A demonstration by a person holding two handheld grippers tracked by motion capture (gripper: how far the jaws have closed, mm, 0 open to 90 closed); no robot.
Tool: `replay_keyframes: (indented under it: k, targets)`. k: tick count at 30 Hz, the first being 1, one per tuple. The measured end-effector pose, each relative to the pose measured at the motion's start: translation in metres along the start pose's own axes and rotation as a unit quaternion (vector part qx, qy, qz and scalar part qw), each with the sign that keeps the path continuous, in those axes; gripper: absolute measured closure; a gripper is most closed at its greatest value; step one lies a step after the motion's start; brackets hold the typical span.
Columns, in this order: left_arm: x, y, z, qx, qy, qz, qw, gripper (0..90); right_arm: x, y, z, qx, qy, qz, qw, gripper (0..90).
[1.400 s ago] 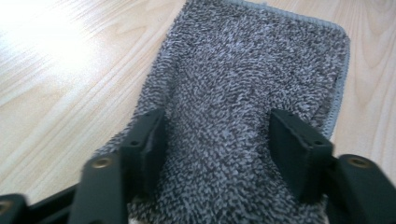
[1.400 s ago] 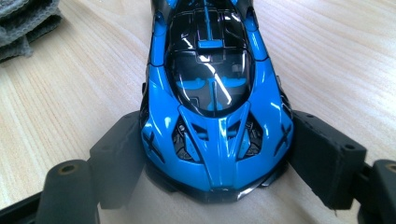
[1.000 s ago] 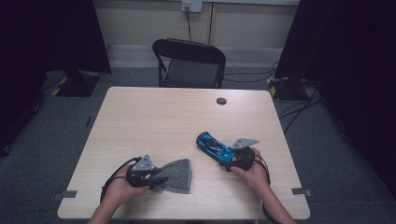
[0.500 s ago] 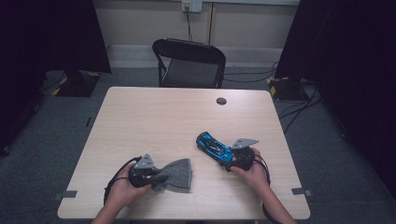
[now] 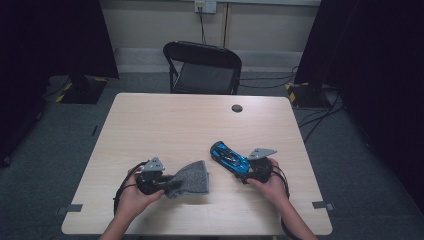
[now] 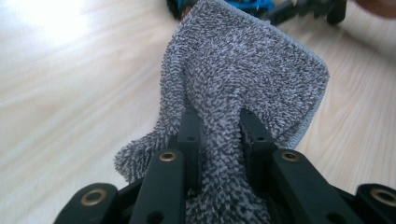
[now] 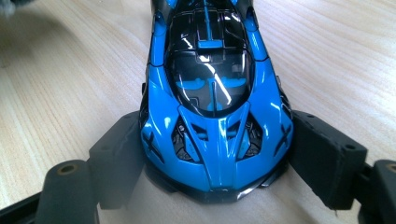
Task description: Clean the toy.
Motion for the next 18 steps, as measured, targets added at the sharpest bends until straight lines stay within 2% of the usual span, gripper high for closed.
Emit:
replay_keyframes:
  k: [3, 6, 9, 10, 11, 13, 15, 16, 17, 18]
  targets:
    - [-0.017, 0.009, 0.007, 0.005, -0.005, 0.009, 0.9999, 73.7, 0.000, 0.000, 0.000, 0.000, 0.000, 0.000, 1.0000, 22.5]
    - [-0.025, 0.016, 0.008, -0.001, -0.007, 0.012, 0.9999, 73.7, 0.000, 0.000, 0.000, 0.000, 0.000, 0.000, 1.0000, 22.5]
    - [-0.043, 0.028, 0.011, -0.005, -0.013, 0.018, 0.9998, 73.7, 0.000, 0.000, 0.000, 0.000, 0.000, 0.000, 1.0000, 22.5]
    - [-0.043, 0.028, 0.011, -0.005, -0.013, 0.018, 0.9998, 73.7, 0.000, 0.000, 0.000, 0.000, 0.000, 0.000, 1.0000, 22.5]
    - [-0.054, 0.035, 0.011, -0.010, -0.015, 0.018, 0.9997, 73.7, 0.000, 0.000, 0.000, 0.000, 0.000, 0.000, 1.0000, 22.5]
    - [-0.065, 0.043, 0.012, -0.010, -0.019, 0.018, 0.9996, 73.7, 0.000, 0.000, 0.000, 0.000, 0.000, 0.000, 1.0000, 22.4]
    - [-0.076, 0.053, 0.014, -0.017, -0.015, 0.016, 0.9996, 73.7, 0.000, 0.000, 0.000, 0.000, 0.000, 0.000, 1.0000, 22.4]
    - [-0.076, 0.053, 0.014, -0.017, -0.015, 0.016, 0.9996, 73.7, 0.000, 0.000, 0.000, 0.000, 0.000, 0.000, 1.0000, 22.4]
    - [-0.087, 0.064, 0.016, -0.029, -0.007, 0.011, 0.9995, 73.7, 0.000, 0.000, 0.000, 0.000, 0.000, 0.000, 1.0000, 22.4]
    - [-0.091, 0.071, 0.019, -0.028, -0.003, 0.008, 0.9996, 73.6, 0.000, 0.000, 0.000, 0.000, 0.000, 0.000, 1.0000, 22.5]
Point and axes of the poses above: each handheld gripper's, and its own axes: y roughly forward along the jaws, x roughly out of its underside, z roughly to its right, the point moved 8 cm from there along y, roughly forward along the jaws, and after that the axes turned 1 degree about -z, right-handed, at the moved point
